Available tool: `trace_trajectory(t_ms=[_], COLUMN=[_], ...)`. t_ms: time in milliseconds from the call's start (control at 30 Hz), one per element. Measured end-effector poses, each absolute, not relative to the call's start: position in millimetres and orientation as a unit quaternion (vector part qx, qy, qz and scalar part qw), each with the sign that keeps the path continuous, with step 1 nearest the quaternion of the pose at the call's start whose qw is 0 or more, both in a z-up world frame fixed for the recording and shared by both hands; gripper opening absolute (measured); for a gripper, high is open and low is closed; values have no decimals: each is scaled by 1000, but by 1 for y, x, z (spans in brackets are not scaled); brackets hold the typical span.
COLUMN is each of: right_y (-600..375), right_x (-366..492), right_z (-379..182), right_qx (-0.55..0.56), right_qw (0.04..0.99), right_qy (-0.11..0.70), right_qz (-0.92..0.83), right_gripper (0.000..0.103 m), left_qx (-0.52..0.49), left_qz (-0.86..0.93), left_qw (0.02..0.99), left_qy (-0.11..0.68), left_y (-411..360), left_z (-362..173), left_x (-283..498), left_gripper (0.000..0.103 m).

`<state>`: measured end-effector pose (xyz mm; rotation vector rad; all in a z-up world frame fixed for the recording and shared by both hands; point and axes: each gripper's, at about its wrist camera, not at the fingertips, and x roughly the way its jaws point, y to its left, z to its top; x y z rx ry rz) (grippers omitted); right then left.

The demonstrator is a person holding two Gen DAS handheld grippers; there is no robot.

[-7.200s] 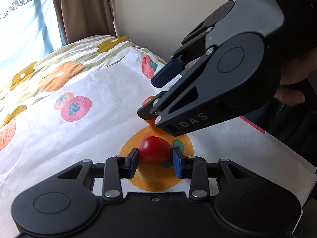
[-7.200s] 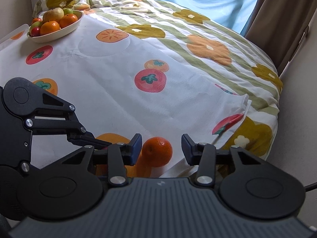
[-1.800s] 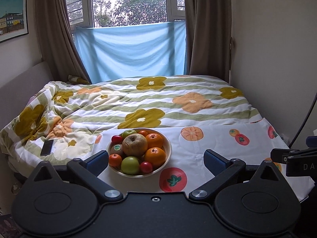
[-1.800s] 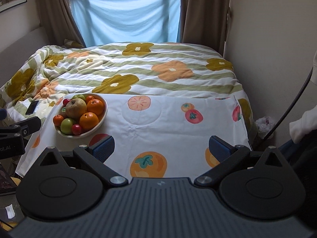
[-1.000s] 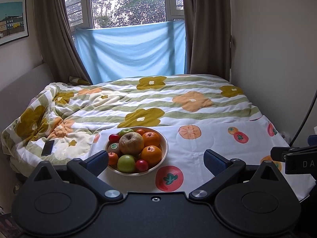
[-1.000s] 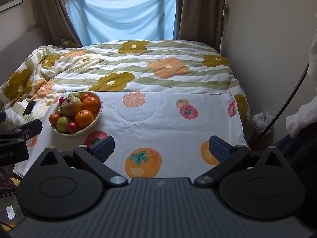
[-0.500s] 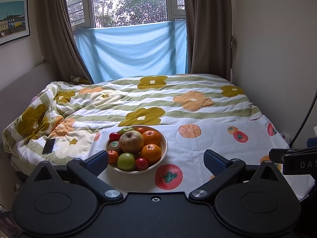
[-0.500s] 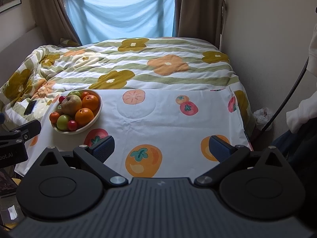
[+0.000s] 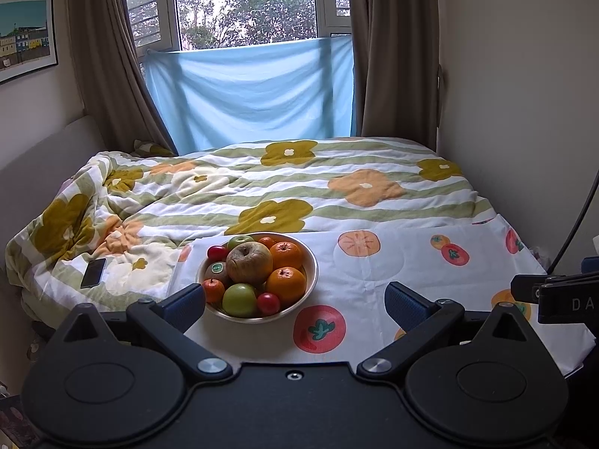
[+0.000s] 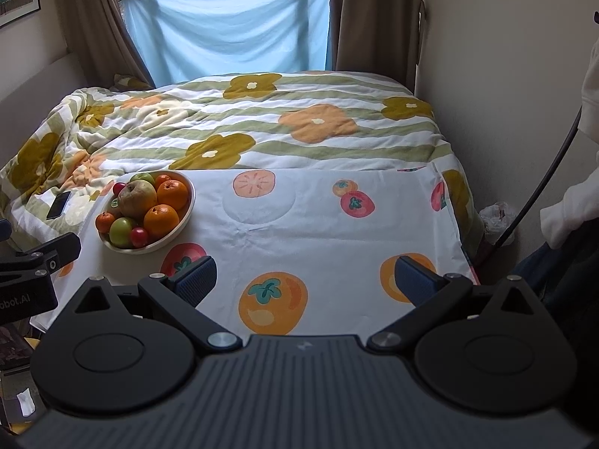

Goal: Organize fruits

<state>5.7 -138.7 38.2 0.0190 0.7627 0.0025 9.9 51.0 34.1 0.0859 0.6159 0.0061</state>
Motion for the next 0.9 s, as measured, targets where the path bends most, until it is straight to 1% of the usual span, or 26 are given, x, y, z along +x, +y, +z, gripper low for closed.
trace_trajectory(t_ms=[900], right_y=[-138], right_x=[2], right_z=[43], right_qx=[11], right_qw=[929], right_qy=[370], right_qz=[1], right_gripper=[103], left_qx=[36], left_qz=[11], left_qw=[951], left_qy=[308], left_y=[55], left_z=[33], left_x=[7], left_gripper=[103])
